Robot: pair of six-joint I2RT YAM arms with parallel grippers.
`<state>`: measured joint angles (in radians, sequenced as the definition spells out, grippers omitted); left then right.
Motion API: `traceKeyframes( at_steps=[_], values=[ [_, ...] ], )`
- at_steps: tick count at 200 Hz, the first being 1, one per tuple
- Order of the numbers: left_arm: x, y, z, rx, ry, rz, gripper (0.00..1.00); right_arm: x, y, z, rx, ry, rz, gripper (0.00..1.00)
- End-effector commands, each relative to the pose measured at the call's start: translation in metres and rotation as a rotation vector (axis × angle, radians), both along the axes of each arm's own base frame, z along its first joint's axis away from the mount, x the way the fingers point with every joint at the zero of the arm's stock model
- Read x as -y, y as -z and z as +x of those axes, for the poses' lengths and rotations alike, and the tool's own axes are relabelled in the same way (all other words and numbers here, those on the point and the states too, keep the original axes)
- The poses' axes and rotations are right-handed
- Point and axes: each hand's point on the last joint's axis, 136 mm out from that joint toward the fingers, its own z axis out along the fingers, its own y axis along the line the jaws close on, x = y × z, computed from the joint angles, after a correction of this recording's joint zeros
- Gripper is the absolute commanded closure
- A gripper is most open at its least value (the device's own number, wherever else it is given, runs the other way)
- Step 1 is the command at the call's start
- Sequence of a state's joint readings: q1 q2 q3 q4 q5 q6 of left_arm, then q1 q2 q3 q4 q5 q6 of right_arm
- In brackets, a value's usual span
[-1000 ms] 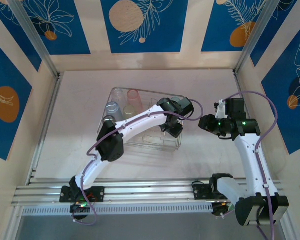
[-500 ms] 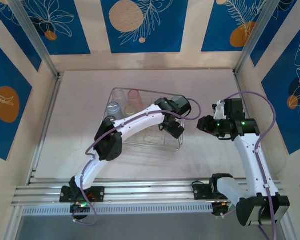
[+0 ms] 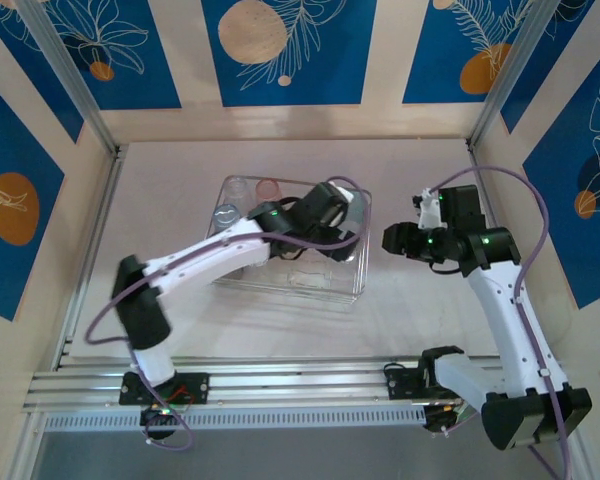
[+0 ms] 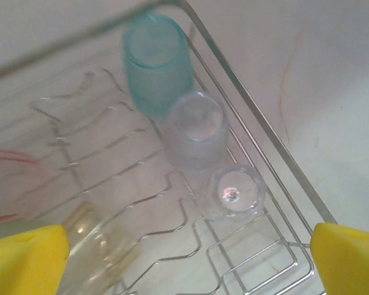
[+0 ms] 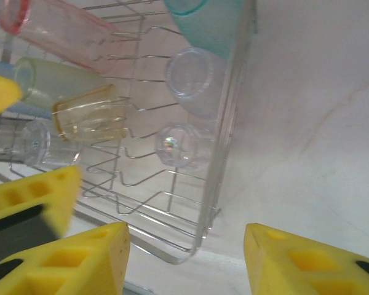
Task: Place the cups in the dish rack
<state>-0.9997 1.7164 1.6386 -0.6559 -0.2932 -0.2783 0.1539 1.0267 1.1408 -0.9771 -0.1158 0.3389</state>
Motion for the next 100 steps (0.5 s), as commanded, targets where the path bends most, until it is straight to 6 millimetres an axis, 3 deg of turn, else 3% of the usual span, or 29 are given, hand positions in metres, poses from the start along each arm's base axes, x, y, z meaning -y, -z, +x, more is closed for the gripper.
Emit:
traceKeyframes(
  at_steps=[1,15,49,64,84,100],
  values=[
    [-0.045,-0.046,0.013,0.217,-0.145,-0.083,0.00,-0.025,-0.015,0.009,0.087,-0.143,-0.028,0.47],
    [-0.086,-0.061,0.011,0.278,-0.242,-0.135,0.00,-0.051,-0.023,0.011,0.167,-0.301,-0.042,0.46],
    [-0.188,-0.070,-0.005,0.347,-0.453,-0.241,0.00,-0.103,-0.022,0.019,0.409,-0.670,-0.217,0.45],
    [-0.220,-0.072,-0.017,0.375,-0.493,-0.251,0.00,-0.125,-0.013,0.018,0.550,-0.865,-0.293,0.39],
    [-0.256,-0.070,-0.033,0.397,-0.561,-0.231,0.00,-0.148,0.000,0.018,0.719,-1.043,-0.346,0.20],
    [-0.276,-0.065,-0.043,0.388,-0.601,-0.219,0.00,-0.161,0.000,0.026,0.757,-1.102,-0.323,0.17]
  ],
)
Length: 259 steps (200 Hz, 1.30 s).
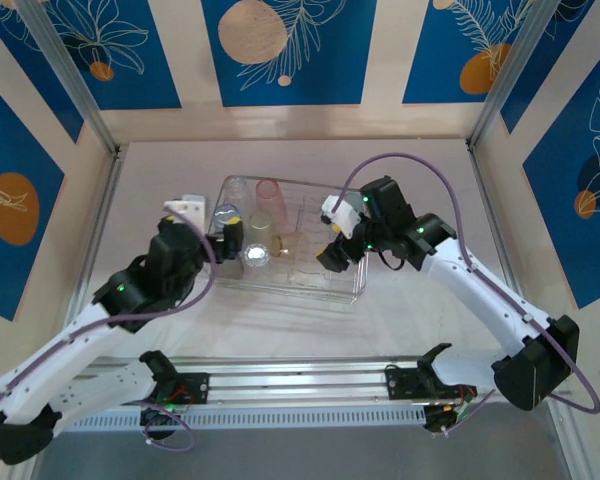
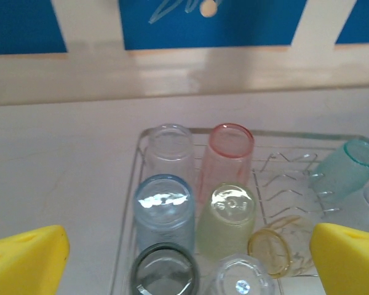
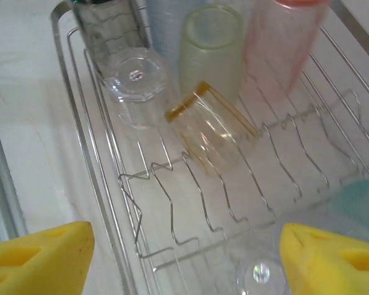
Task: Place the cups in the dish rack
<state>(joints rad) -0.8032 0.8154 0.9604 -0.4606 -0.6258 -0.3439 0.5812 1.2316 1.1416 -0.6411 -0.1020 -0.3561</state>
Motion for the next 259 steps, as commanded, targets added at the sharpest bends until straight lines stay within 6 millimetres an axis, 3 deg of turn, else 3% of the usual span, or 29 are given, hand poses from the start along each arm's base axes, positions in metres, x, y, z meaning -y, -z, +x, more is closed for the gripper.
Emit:
traceKeyframes(
  at_steps=[1,68,115,221,259],
  values=[
    [-0.034,0.011,-0.010,-0.019,-0.103,0.016,0.00,-0.025,-0.007,0.017,0.218,-0.225,-0.006,0.17],
    [-0.060,0.035,-0.031,-0.070,-0.145,0.002,0.00,-0.070,0.032,0.048,0.144,-0.438,-0.059,0.15],
    [-0.065,0.042,-0.037,-0.068,-0.150,-0.015,0.00,-0.090,0.052,0.053,0.062,-0.532,-0.027,0.13],
    [-0.057,0.055,-0.033,-0.088,-0.127,-0.004,0.00,-0.100,0.112,0.055,0.012,-0.511,-0.133,0.11],
    [-0.057,0.057,-0.033,-0.096,-0.128,-0.001,0.00,-0.101,0.122,0.062,0.013,-0.502,-0.167,0.11]
  ],
)
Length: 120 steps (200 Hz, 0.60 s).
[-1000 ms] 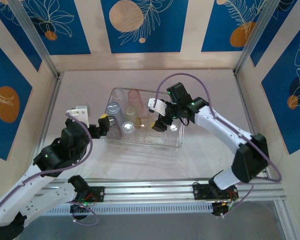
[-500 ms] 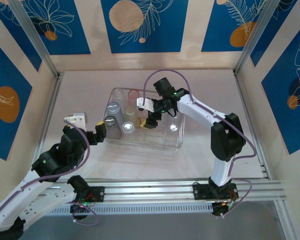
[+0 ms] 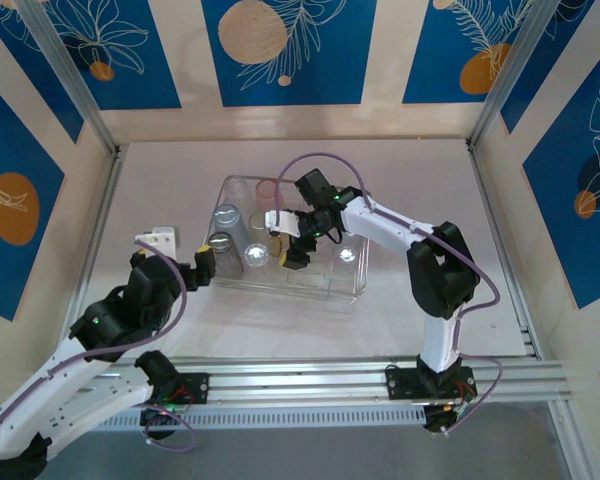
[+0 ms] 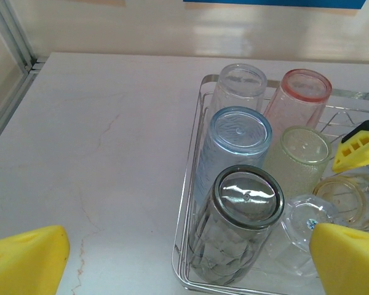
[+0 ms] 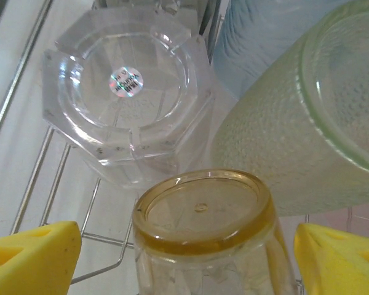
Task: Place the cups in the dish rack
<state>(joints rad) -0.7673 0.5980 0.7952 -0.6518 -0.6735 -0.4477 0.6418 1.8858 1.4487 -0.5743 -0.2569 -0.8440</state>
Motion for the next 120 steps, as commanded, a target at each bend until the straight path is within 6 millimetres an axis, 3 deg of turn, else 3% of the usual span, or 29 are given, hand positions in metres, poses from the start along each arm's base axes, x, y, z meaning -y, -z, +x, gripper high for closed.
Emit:
traceKeyframes(
  at_steps=[1,70,120],
  values=[
    [-0.001,0.001,0.001,0.000,-0.012,-0.019,0.00,-0.001,0.009,0.004,0.001,0.008,-0.021,0.11],
    [0.005,0.005,0.004,-0.015,0.001,-0.031,0.01,0.000,0.023,0.007,-0.060,0.028,-0.066,0.15],
    [0.009,0.007,0.007,-0.022,0.007,-0.034,0.01,0.001,0.017,0.006,-0.047,0.031,-0.050,0.24]
  ],
)
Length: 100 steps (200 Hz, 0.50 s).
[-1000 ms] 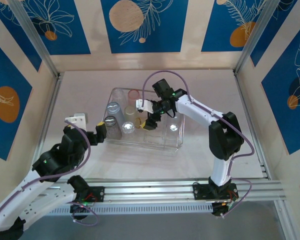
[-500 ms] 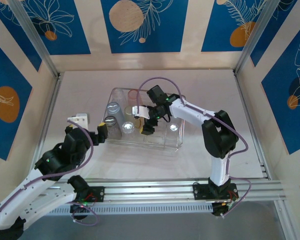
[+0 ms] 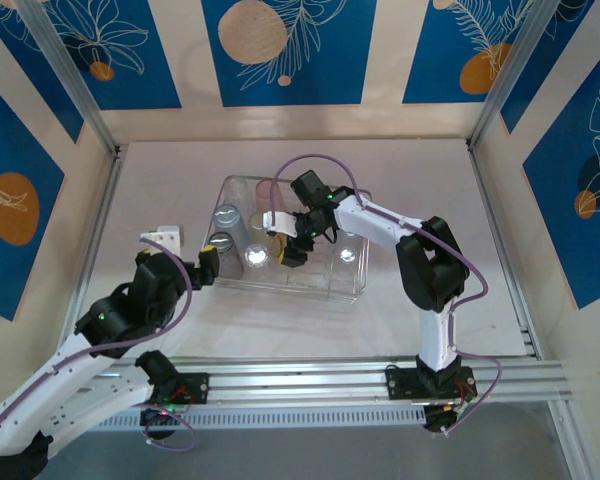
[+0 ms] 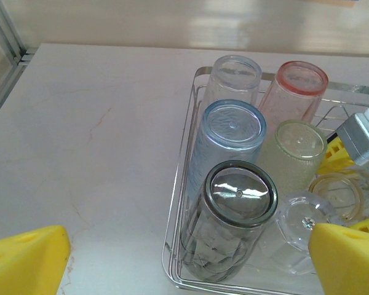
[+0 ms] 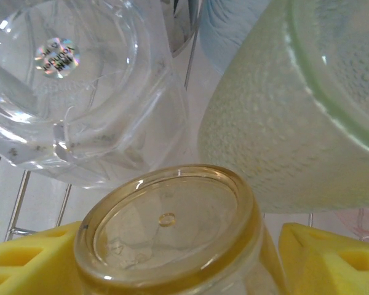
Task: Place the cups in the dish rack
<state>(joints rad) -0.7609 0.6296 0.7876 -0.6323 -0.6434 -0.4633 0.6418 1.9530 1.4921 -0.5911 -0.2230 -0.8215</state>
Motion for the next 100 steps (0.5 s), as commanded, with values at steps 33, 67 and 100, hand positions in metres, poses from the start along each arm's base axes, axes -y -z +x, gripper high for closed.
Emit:
traceKeyframes(
  at_steps=[33,67,100],
  values=[
    [-0.001,0.002,0.002,-0.001,-0.015,-0.023,0.01,0.002,-0.016,-0.004,0.034,0.003,0.040,0.29],
    [-0.001,0.003,0.001,-0.001,-0.017,-0.032,0.01,0.006,-0.028,-0.004,0.097,0.014,0.074,0.31],
    [0.001,0.004,0.001,-0.006,-0.008,-0.038,0.01,0.010,-0.040,-0.005,0.128,0.045,0.121,0.33]
  ],
)
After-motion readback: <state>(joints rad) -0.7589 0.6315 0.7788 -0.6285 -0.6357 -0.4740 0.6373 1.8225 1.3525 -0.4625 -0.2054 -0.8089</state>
